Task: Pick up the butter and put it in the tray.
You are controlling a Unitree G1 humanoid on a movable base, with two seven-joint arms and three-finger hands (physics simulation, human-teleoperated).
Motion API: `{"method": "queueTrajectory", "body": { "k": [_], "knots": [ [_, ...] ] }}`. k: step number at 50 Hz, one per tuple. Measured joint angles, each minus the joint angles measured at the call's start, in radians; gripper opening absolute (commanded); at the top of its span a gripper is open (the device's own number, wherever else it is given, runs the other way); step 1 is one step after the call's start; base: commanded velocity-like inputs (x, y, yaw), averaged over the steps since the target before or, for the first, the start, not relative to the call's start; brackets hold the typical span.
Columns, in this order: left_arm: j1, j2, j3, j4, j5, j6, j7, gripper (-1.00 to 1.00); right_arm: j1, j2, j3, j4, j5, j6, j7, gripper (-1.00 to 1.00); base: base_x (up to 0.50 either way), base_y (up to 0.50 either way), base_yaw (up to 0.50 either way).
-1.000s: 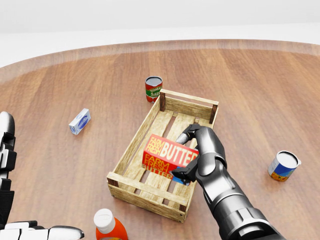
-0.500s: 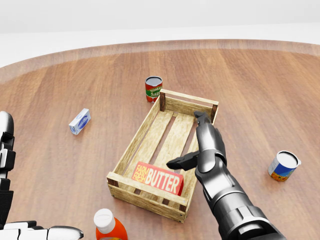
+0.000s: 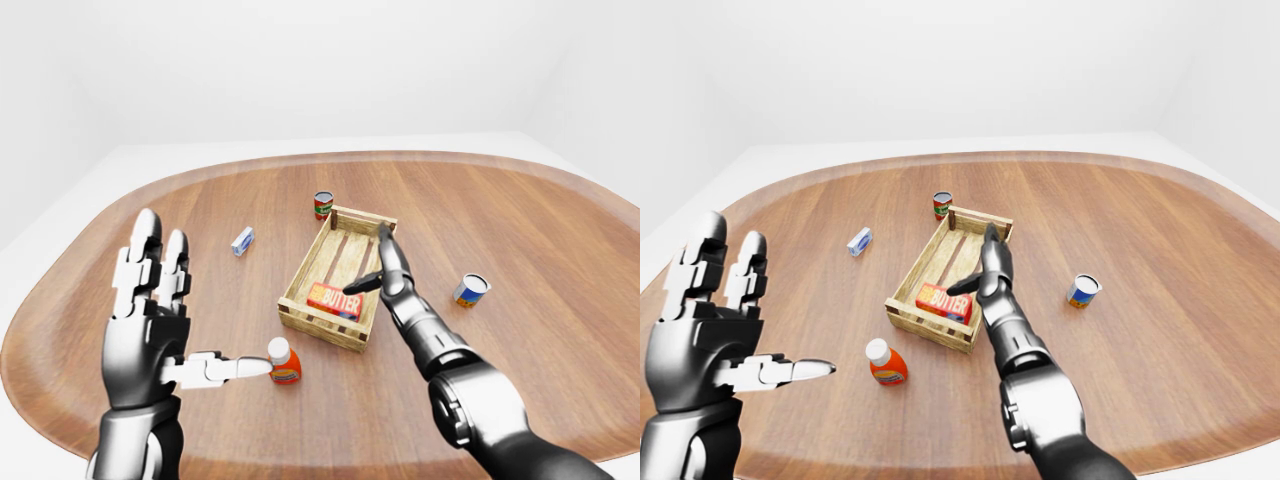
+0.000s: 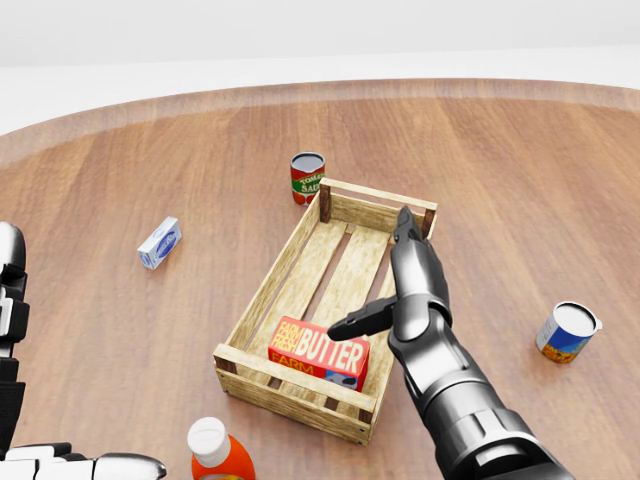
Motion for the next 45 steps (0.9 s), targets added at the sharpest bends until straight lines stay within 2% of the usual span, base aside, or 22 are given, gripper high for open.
{"method": "queueTrajectory", "body": {
  "k": [8, 18, 35, 40, 45],
  "knots": [
    [0.000, 0.000, 0.000, 0.000, 0.001, 0.000, 0.000, 1.00, -0.010, 0.005, 0.012, -0.009, -0.001, 0.000, 0.014, 1.00, 0.00, 0.00, 0.00],
    [-0.001, 0.000, 0.002, -0.001, 0.000, 0.000, 0.000, 1.00, 0.009, 0.001, 0.050, -0.140, 0.014, 0.000, 0.133, 1.00, 0.00, 0.00, 0.00],
    [0.004, -0.001, -0.004, -0.001, 0.004, 0.000, 0.001, 1.00, 0.427, 0.007, 0.171, -1.132, -0.049, 0.000, 0.526, 1.00, 0.00, 0.00, 0.00],
    [0.006, -0.001, -0.005, -0.002, 0.004, 0.000, 0.001, 1.00, 0.557, 0.016, 0.206, -1.430, -0.060, 0.000, 0.604, 1.00, 0.00, 0.00, 0.00],
    [0.011, -0.003, -0.010, -0.002, 0.007, 0.000, 0.001, 1.00, 0.693, 0.012, 0.231, -1.729, -0.051, 0.000, 0.638, 1.00, 0.00, 0.00, 0.00]
  ]
}}
